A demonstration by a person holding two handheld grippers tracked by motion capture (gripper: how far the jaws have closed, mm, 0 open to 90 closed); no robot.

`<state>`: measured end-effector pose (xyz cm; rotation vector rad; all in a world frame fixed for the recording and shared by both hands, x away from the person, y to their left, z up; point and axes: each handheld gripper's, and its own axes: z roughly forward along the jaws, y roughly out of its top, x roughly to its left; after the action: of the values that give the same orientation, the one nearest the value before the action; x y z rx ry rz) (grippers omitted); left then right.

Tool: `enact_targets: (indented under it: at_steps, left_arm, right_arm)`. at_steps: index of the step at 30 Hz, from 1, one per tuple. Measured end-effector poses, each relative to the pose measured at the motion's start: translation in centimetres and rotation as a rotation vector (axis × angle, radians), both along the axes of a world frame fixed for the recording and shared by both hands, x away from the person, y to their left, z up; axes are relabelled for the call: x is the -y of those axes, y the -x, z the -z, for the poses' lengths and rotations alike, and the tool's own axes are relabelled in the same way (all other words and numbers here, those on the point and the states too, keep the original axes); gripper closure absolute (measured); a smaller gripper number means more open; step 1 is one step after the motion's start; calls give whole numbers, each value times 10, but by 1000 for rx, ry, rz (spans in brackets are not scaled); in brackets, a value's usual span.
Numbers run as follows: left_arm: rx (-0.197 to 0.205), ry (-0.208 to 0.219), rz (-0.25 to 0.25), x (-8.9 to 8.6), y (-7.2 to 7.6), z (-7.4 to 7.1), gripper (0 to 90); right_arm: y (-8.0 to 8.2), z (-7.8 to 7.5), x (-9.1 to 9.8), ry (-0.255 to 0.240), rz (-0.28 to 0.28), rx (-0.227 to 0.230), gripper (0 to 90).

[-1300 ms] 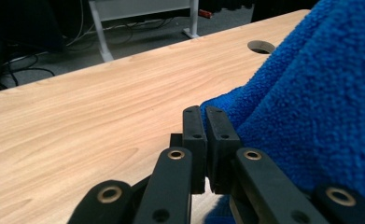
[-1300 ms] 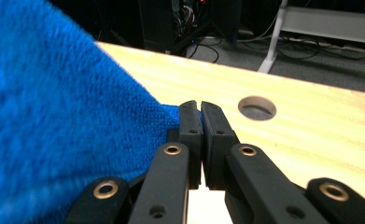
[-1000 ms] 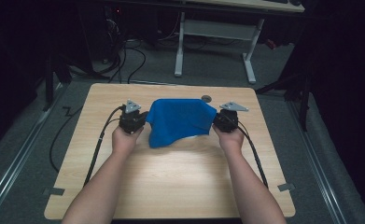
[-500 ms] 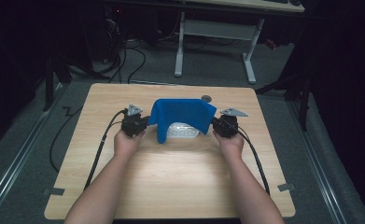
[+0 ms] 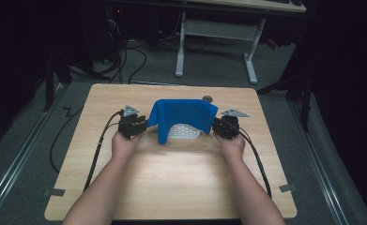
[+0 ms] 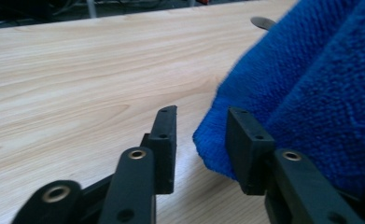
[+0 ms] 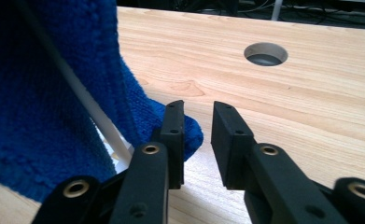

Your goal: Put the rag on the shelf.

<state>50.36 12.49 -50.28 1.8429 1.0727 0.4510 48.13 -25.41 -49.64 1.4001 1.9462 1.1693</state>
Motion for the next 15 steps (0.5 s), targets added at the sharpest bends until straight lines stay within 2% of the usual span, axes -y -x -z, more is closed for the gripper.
enact_targets:
  at_steps: [4,8,10,15]
  left_arm:
    - [-2,23,-21,-12,4,-2,592]
    - [0,22,-31,-17,6,-3,583]
    - [2,21,-40,-22,9,-5,577]
    - [9,20,-46,-26,12,-8,574]
  right_arm:
    - [1,-3,4,0,21,-4,688]
    - [3,-5,5,3,26,1,681]
    - [7,-8,10,-9,40,26,674]
    - [10,-11,16,-4,58,19,661]
